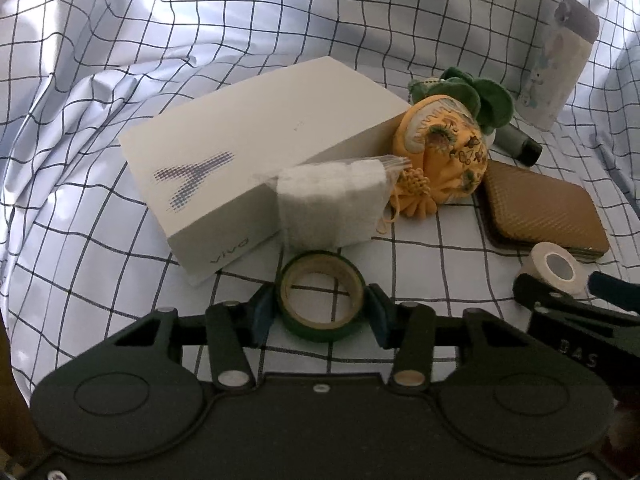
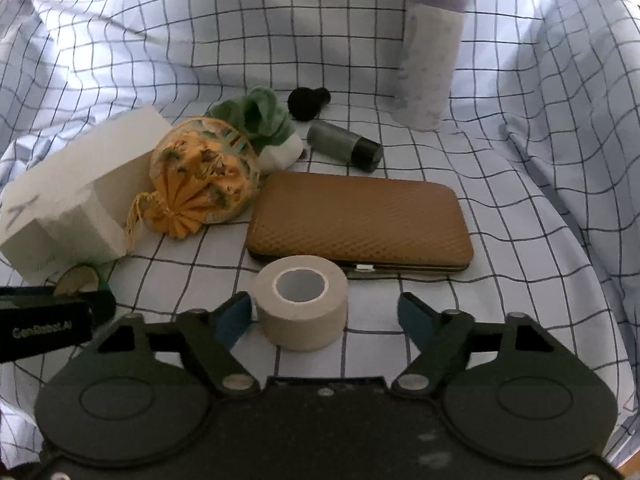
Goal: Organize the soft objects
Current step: 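Grasp the green tape roll with the left tool while the right tool grasps the beige tape roll, then carry both tape rolls over the woven basket with both tools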
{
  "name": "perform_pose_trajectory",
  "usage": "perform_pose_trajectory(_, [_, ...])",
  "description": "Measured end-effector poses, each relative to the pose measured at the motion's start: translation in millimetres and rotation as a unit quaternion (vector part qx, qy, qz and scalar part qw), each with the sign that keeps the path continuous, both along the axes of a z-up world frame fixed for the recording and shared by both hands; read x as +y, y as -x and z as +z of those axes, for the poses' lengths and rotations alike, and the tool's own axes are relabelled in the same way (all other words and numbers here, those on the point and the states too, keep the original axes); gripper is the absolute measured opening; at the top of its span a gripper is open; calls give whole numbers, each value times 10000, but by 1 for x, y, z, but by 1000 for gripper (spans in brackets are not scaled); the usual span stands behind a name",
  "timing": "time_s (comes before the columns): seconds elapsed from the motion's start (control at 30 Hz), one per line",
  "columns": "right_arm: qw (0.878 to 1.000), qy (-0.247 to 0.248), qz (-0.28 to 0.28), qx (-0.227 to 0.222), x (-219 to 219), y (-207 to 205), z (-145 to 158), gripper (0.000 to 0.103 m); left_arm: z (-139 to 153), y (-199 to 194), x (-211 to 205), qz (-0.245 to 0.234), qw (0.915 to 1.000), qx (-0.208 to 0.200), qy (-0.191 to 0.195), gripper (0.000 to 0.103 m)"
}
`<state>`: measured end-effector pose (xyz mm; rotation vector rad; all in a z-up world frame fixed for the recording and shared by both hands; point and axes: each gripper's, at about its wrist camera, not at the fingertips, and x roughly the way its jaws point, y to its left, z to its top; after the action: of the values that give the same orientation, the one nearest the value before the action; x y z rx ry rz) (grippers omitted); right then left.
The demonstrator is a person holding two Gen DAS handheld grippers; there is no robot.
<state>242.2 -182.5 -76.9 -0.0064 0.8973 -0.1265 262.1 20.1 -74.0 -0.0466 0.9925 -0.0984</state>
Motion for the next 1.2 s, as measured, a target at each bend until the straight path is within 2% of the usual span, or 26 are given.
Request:
perform_pose_trajectory(0.17, [9998, -117, 104, 88, -1, -2, -2, 54, 1, 4, 1, -18, 10000, -17, 8, 51])
perform_pose_trajectory(0.2, [9998, -112, 129, 85, 0, -2, -2, 49, 1, 4, 0, -27, 10000, -16, 9, 53])
perform_pose_trajectory(0.23, [9998, -87, 145, 73, 1, -2, -1, 48, 1, 5, 0, -31, 10000, -13, 18, 56])
perform_pose_trajectory(0.4, [9998, -128, 147, 71, -1, -1, 0, 48, -1, 6, -1, -2, 10000, 1, 28, 57])
perform_pose_trajectory(0.43, [9998, -128, 139, 69, -1, -1, 0, 48, -1, 6, -2, -4, 10000, -18, 14, 48])
perform_pose_trajectory(0.47, [9998, -136, 125, 65, -2, 0, 0, 48, 0, 6, -2, -18, 10000, -52, -8, 47])
perform_pose_trajectory(0.57, [9998, -186, 88, 58, -4, 1, 2, 48, 4, 8, -3, -83, 9998, -134, 112, 47])
perform_pose_trajectory(0.93, [9995, -305, -75, -86, -17, 17, 17, 48, 30, 26, -11, -227, 9987, -423, 145, 47])
perform_pose_trajectory(1.2, [9988, -372, -109, -289, -25, 54, 40, 48, 46, 60, -18, -271, 9985, -471, 76, 47])
